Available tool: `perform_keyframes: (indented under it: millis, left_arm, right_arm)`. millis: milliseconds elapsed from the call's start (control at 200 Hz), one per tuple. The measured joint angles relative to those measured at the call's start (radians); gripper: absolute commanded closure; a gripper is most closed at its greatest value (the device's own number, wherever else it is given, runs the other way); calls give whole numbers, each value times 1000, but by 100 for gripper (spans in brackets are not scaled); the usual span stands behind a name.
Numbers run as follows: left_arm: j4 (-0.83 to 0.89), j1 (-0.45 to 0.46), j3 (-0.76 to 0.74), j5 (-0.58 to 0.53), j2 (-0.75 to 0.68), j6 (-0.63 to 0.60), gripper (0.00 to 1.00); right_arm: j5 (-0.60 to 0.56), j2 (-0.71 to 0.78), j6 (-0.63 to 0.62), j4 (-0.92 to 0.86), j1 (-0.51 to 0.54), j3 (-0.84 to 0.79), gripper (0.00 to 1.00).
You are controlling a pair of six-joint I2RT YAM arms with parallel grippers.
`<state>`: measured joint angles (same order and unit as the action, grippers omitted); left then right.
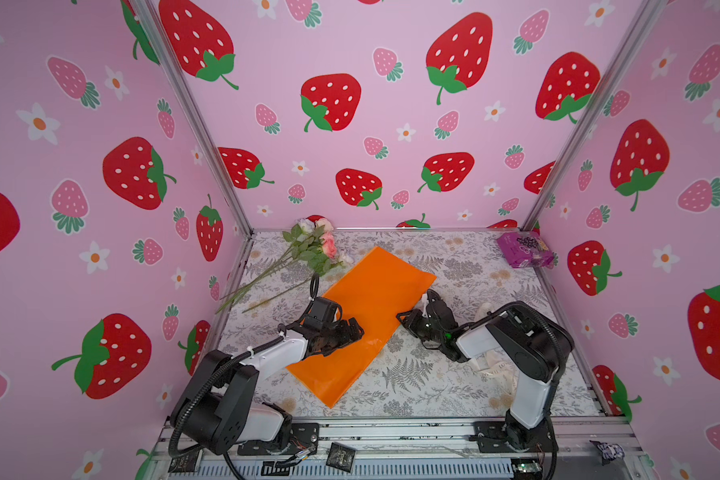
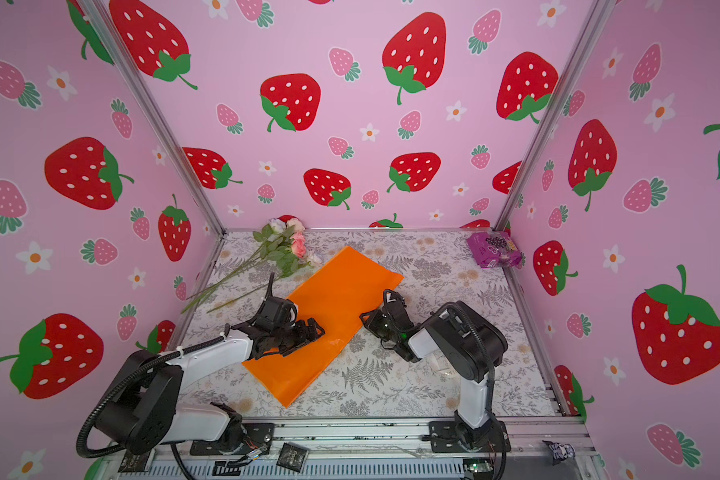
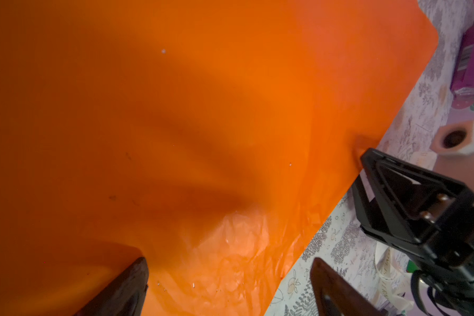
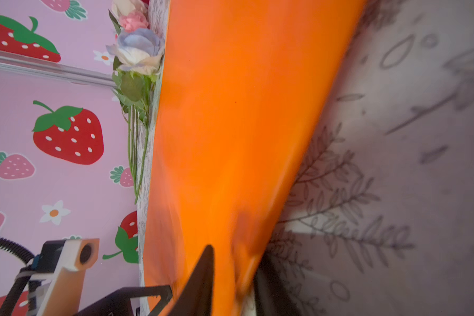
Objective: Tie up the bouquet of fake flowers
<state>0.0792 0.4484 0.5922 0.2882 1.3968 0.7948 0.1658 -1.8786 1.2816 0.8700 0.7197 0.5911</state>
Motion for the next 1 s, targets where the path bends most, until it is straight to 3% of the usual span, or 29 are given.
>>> perform_keyframes:
  millis: [55,285,510,635,995]
  left_arm:
    - [-16,29,5,-1,11,11,6]
    - [55,105,29,-34,-5,29,4]
    - [239,93,110,-173,-117,-17,2]
    - [296,70,144,-212,-125,-55,2]
    - [399,46,145,-244,-127,-92,2]
  right_arm:
    - [6,-8,-16,2,-19,-3,97]
    - [113,9,-145,-11,-139,-29,100]
    - [185,148,-454,-267,-368,-54,100]
    - [224,161,-661,-438,-457,19,100]
    - [163,58,-1048,-854,-452,343,100]
